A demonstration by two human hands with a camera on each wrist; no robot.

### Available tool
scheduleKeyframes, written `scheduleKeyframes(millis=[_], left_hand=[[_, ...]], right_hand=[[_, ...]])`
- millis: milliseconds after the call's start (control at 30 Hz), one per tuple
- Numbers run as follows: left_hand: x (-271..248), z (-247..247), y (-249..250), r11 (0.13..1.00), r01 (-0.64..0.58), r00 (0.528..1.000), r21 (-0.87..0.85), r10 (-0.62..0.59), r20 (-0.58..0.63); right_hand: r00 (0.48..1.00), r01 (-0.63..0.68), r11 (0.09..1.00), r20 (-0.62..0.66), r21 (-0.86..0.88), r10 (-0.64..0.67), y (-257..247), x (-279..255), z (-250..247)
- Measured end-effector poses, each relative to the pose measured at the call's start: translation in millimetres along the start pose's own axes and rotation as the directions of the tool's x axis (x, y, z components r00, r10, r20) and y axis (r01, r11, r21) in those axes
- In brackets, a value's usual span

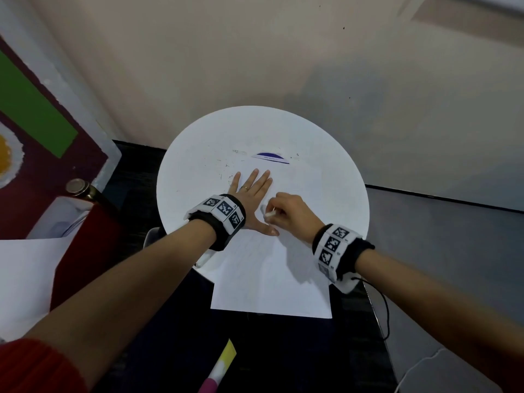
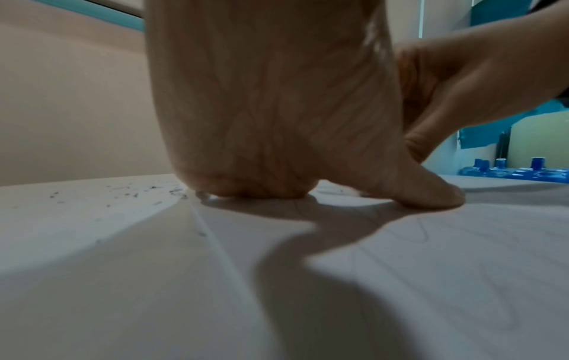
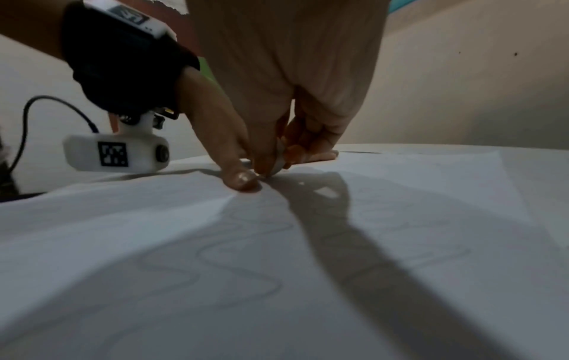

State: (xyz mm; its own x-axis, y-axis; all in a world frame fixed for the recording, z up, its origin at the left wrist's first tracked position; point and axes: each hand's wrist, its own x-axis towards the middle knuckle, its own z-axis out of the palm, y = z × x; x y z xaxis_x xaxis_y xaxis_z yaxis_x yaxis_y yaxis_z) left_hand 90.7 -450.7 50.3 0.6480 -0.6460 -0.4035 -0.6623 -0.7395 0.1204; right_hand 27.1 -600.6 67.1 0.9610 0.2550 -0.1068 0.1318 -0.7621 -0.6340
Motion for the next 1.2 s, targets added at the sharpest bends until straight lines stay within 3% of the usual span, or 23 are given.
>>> scheduleKeyframes(millis=[133, 333, 400, 467, 600, 733, 933, 1100, 1200], left_hand=[[-0.9, -0.6, 2.4, 1.0, -0.002, 1.0, -0.015, 0.002, 0.004], [1.5, -0.4, 20.2, 0.998, -0.066, 0.997, -0.018, 0.065, -0.052], [-1.6, -4.7, 16.6, 0.999, -0.035, 0.997, -0.019, 0.034, -0.068], [-8.2, -7.1, 9.2, 0.998, 0.006, 0.997, -0.056, -0.01, -0.08], [-19.0, 0.1, -0.2, 0.996, -0.017, 0.999, -0.093, 0.012, -0.05], [-14.9, -0.4, -3.6, 0.995, -0.037, 0.999, -0.092, 0.035, -0.022], [-14.2, 0.2, -6.6, 0.996, -0.053, 0.999, -0.075, 0.053, -0.007], [-10.4, -1.8, -11.1, 0.996, -0.086, 0.996, -0.037, 0.086, -0.006], [-9.4, -1.9, -10.8, 0.994, -0.1, 0.995, -0.035, 0.1, -0.003]], right_hand=[[0.997, -0.044, 0.999, -0.063, 0.015, 0.045, 3.3, 16.0, -9.8], [0.983, -0.147, 0.989, -0.113, 0.007, 0.147, 21.4, -3.2, -18.0], [0.979, -0.167, 0.986, -0.117, 0.008, 0.167, 23.3, -5.8, -19.4], [0.978, -0.165, 0.986, -0.128, 0.017, 0.166, 22.5, -5.4, -17.9], [0.975, -0.15, 0.988, -0.164, 0.028, 0.152, 22.5, -7.7, -11.6], [0.999, -0.033, 0.997, -0.017, -0.063, 0.032, 18.2, -17.8, -12.9], [0.979, -0.131, 0.991, -0.154, 0.0, 0.129, 21.9, 8.0, -20.6], [0.999, -0.019, 0.999, 0.03, -0.033, 0.02, 15.1, -21.4, -15.0], [0.996, -0.051, 0.999, -0.068, 0.015, 0.052, 15.7, -2.0, -20.6]])
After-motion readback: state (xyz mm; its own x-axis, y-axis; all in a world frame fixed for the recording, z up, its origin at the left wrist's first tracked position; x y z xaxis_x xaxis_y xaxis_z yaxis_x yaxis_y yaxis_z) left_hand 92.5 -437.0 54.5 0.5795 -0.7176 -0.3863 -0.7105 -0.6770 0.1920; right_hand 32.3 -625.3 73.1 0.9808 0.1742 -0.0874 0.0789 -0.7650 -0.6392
